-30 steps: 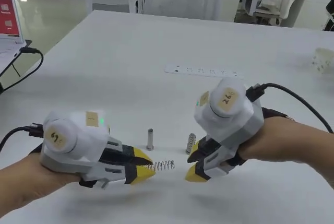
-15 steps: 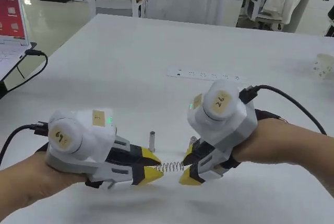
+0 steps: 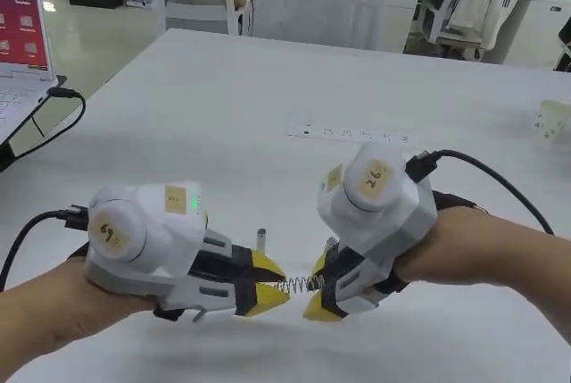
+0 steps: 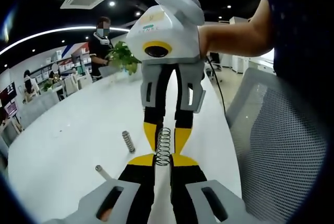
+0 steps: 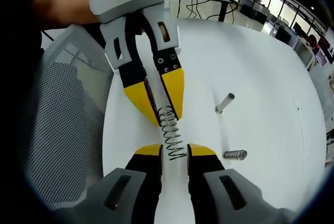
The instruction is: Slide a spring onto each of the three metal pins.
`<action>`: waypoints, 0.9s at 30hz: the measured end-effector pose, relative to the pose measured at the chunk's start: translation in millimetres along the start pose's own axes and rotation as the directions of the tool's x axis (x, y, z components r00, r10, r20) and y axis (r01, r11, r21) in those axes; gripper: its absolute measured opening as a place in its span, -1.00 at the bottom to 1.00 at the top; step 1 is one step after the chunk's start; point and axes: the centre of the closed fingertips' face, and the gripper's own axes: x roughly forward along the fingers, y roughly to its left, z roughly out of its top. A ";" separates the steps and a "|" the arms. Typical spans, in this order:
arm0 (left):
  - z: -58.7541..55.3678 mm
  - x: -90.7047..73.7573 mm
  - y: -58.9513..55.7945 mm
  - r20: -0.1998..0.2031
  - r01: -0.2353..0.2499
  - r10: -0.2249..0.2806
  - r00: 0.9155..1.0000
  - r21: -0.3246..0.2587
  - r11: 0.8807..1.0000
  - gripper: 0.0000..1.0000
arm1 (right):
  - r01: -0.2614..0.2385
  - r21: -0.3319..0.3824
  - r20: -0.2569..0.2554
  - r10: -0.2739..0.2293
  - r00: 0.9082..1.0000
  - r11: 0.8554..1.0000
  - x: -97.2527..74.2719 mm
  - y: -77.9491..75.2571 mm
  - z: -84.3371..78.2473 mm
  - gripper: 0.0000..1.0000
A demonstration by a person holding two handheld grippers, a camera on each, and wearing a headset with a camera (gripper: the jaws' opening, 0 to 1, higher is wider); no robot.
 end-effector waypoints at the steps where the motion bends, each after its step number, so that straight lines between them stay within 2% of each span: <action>1: 0.6 0.0 -0.1 0.001 0.002 -0.002 1.000 -0.001 1.000 -0.95 | 0.000 -0.001 -0.001 0.000 1.000 1.000 0.0 0.2 -0.1 -0.68; 10: 0.2 1.8 -1.4 0.000 0.009 -0.009 1.000 0.004 1.000 -0.95 | 0.000 -0.009 0.000 0.000 1.000 1.000 -1.0 0.4 0.7 -0.78; 27: -1.3 2.9 1.6 -0.002 -0.001 0.001 1.000 -0.001 1.000 -0.94 | 0.007 -0.023 0.010 -0.007 1.000 1.000 -9.0 0.1 7.6 -0.81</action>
